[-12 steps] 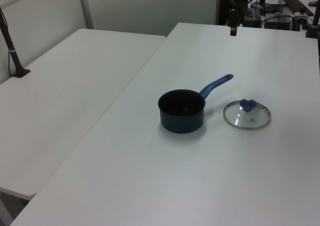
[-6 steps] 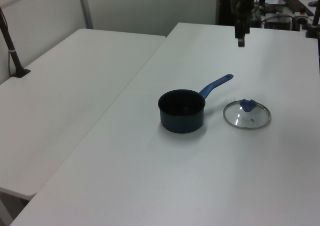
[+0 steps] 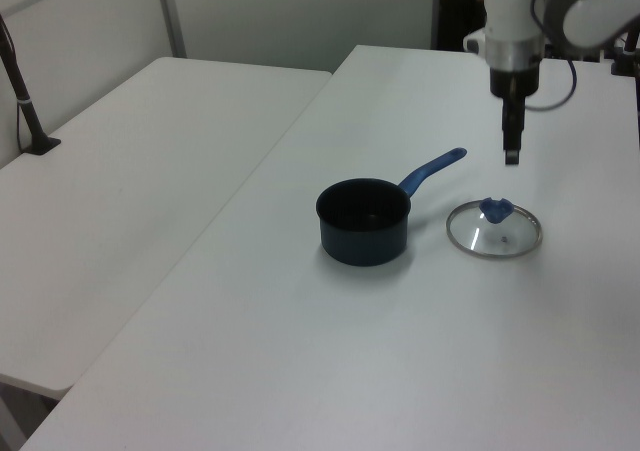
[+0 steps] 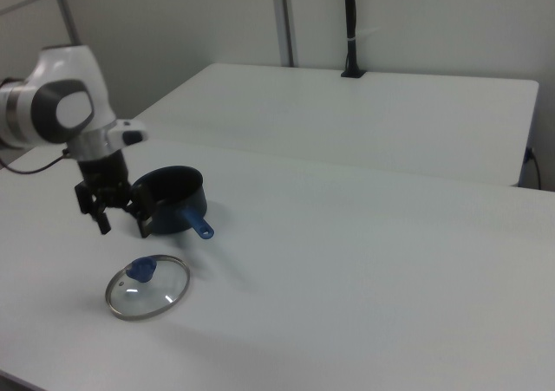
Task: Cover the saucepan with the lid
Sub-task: 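Close the gripper on the blue knob of the glass lid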
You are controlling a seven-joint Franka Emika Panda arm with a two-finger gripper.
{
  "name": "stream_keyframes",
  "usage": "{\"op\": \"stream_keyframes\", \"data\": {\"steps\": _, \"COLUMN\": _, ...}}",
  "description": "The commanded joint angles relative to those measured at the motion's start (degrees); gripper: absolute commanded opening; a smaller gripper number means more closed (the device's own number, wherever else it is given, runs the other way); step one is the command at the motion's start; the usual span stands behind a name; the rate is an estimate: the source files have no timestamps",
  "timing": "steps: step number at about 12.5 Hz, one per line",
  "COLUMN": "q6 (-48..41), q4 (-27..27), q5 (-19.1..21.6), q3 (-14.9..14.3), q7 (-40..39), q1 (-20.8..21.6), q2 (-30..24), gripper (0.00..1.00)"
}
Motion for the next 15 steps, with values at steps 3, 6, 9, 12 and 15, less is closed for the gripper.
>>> {"op": "stream_keyframes", "data": {"steps": 3, "q6": 10.55, "q4": -3.59, "q5": 0.26, "q3": 3.57, "q7": 3.95, "q1": -0.82, "q2": 8.14, "gripper": 0.99}}
{"op": "stream_keyframes", "data": {"steps": 6, "q6": 12.57, "q4": -3.24, "q5": -0.62, "q3": 3.57, "q7": 3.78, "q1": -1.61, "q2": 11.40, "gripper": 0.92}}
{"op": "stream_keyframes", "data": {"steps": 9, "q6": 12.76, "q4": -3.15, "q5": -0.71, "q3": 3.57, "q7": 3.78, "q1": -2.22, "q2": 11.59, "gripper": 0.71}}
{"op": "stream_keyframes", "data": {"steps": 12, "q6": 12.06, "q4": -2.36, "q5": -0.63, "q3": 3.57, "q7": 3.08, "q1": -2.84, "q2": 10.71, "gripper": 0.55}}
{"op": "stream_keyframes", "data": {"steps": 15, "q6": 6.55, "q4": 1.66, "q5": -0.63, "q3": 3.57, "q7": 2.90, "q1": -3.19, "q2": 9.57, "gripper": 0.46}}
